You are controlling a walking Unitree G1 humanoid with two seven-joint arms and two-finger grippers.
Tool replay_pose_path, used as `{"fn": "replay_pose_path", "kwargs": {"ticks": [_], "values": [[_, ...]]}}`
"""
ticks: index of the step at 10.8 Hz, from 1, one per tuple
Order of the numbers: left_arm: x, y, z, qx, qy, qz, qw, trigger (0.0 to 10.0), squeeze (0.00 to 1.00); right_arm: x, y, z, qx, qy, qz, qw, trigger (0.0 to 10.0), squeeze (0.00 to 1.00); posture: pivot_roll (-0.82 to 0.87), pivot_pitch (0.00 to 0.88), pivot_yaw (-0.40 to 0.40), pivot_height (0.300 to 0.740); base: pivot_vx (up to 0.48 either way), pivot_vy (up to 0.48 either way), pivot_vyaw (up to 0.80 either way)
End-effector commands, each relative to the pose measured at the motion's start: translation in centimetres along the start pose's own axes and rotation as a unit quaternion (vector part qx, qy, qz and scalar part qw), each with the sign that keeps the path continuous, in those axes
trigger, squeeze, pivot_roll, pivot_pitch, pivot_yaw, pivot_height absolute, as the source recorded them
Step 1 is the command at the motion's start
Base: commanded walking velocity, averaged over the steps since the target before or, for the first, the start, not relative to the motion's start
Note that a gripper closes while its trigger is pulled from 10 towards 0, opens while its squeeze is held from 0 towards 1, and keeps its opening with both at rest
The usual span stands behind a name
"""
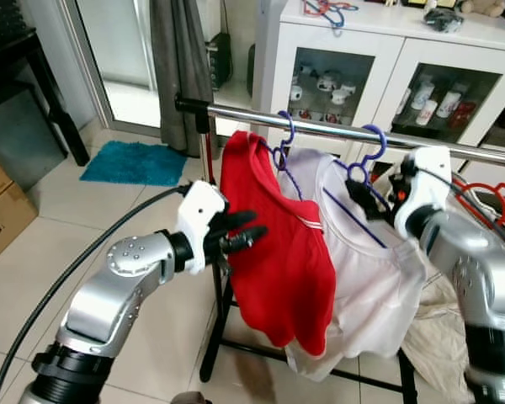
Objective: Hang hanger
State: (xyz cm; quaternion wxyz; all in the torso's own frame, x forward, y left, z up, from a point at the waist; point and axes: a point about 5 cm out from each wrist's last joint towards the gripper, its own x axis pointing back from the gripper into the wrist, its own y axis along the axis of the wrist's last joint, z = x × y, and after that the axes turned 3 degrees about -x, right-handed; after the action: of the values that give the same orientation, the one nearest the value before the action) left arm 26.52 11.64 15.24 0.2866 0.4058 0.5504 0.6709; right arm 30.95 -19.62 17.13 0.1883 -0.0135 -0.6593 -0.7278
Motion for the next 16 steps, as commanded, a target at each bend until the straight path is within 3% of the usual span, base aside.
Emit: {"fn": "replay_pose_path", "kwargs": {"ticks": [1, 2, 3, 6, 7, 16], "values": [[-0.2, 0.5, -0.1, -0.011, -0.015, -0.005, 1.000, 10.0, 0.00, 0.0, 0.3, -0.3, -0.005, 0.004, -0.005, 1.000, 5.7, 0.00, 0.09, 0.000, -0.032, 0.740, 0.000, 0.000, 0.00], [-0.3, 0.8, 0.3, -0.023, -0.026, 0.000, 0.999, 10.0, 0.00, -0.8, 0.8, -1.0, 0.009, 0.012, 0.004, 1.000, 2.1, 0.00, 0.09, 0.000, -0.036, 0.740, 0.000, 0.000, 0.00], [-0.4, 1.1, 0.6, -0.030, -0.031, 0.001, 0.999, 10.0, 0.00, -1.6, 0.9, -1.6, 0.010, 0.006, 0.015, 1.000, 0.9, 0.00, 0.09, 0.000, -0.038, 0.740, 0.000, 0.000, 0.00], [-0.8, 1.2, 0.6, -0.038, -0.042, 0.000, 0.998, 10.0, 0.00, -3.0, 1.5, -2.7, 0.017, -0.002, 0.021, 1.000, 0.9, 0.00, 0.09, 0.000, -0.031, 0.740, 0.000, 0.000, 0.00], [-0.9, 1.2, 0.6, -0.040, -0.046, 0.000, 0.998, 10.0, 0.00, -3.4, 1.5, -2.8, 0.013, 0.003, 0.024, 1.000, 0.0, 0.00, 0.09, 0.000, -0.030, 0.740, 0.000, 0.000, 0.00], [-1.1, 1.2, 1.0, -0.055, -0.052, 0.004, 0.997, 10.0, 0.00, -4.2, 1.1, -2.9, 0.017, 0.060, 0.055, 0.997, 0.0, 0.00, 0.09, 0.000, -0.031, 0.740, 0.000, 0.000, 0.00]]}}
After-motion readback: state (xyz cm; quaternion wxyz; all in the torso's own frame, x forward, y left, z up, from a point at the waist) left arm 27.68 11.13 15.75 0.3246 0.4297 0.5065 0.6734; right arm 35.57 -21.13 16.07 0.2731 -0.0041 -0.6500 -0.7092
